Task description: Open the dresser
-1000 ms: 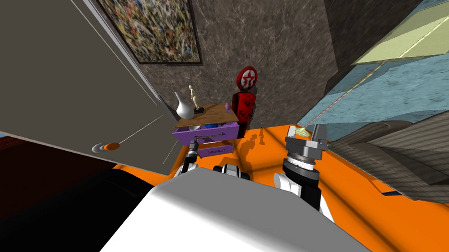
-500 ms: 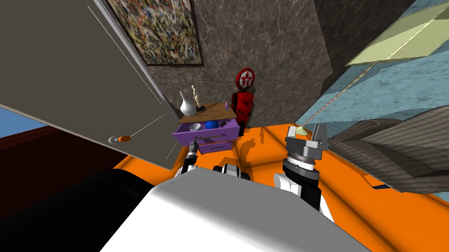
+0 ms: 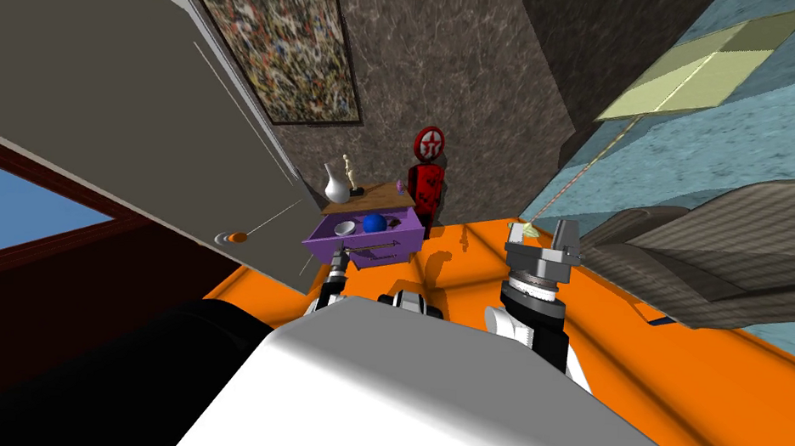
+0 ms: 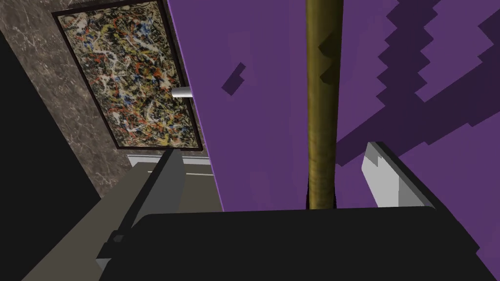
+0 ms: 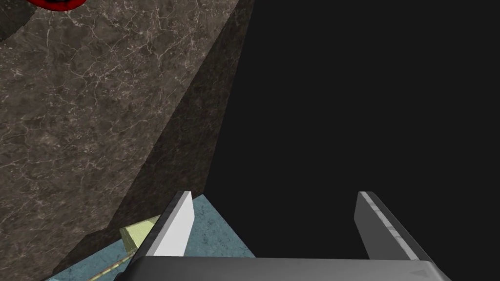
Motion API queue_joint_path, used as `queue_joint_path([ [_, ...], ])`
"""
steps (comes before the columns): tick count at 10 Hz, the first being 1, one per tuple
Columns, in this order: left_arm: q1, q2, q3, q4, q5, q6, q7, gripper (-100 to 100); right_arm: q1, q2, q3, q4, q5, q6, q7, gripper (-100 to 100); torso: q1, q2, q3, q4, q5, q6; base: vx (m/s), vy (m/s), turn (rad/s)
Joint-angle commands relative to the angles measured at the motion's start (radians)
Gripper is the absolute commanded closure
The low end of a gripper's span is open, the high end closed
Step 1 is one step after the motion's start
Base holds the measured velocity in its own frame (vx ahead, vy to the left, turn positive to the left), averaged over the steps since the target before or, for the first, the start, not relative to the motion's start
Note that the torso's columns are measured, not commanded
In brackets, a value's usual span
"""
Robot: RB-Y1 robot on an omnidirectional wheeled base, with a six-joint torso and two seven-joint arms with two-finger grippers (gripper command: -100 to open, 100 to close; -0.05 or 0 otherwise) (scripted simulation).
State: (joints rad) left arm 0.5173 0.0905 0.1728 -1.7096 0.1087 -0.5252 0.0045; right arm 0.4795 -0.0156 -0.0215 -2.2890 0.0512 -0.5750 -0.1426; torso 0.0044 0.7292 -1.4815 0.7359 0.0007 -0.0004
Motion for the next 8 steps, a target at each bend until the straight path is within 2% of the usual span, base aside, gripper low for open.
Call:
queue_joint_path([
  [1, 0.036, 0.008, 0.006, -0.075, 0.011, 0.046, 0.011, -100, 0.000, 0.000, 0.000, 0.000, 0.000, 0.000, 0.000, 0, 0.000, 0.000, 0.000, 0.001, -0.001, 0.000, 0.045, 0.000, -0.006],
  [2, 0.049, 0.011, 0.009, -0.102, 0.015, 0.061, 0.015, -100, 0.000, 0.000, 0.000, 0.000, 0.000, 0.000, 0.000, 0, -0.002, 0.004, 0.002, 0.002, -0.002, 0.001, 0.036, 0.001, -0.014],
  [3, 0.049, 0.011, 0.009, -0.102, 0.015, 0.061, 0.015, -100, 0.000, 0.000, 0.000, 0.000, 0.000, 0.000, 0.000, 0, -0.004, 0.008, 0.005, 0.003, -0.002, 0.001, 0.024, 0.005, -0.007],
  [7, 0.101, 0.024, 0.018, -0.206, 0.032, 0.122, 0.031, -100, 0.000, 0.000, 0.000, 0.000, 0.000, 0.000, 0.000, 0, -0.009, 0.014, 0.008, 0.007, -0.006, -0.001, 0.013, -0.009, -0.012],
  [8, 0.105, 0.015, 0.010, -0.190, 0.027, 0.123, 0.026, -100, 0.000, 0.000, 0.000, 0.000, 0.000, 0.000, 0.000, 0, -0.011, 0.015, 0.008, 0.009, -0.008, 0.000, 0.009, -0.001, 0.001],
])
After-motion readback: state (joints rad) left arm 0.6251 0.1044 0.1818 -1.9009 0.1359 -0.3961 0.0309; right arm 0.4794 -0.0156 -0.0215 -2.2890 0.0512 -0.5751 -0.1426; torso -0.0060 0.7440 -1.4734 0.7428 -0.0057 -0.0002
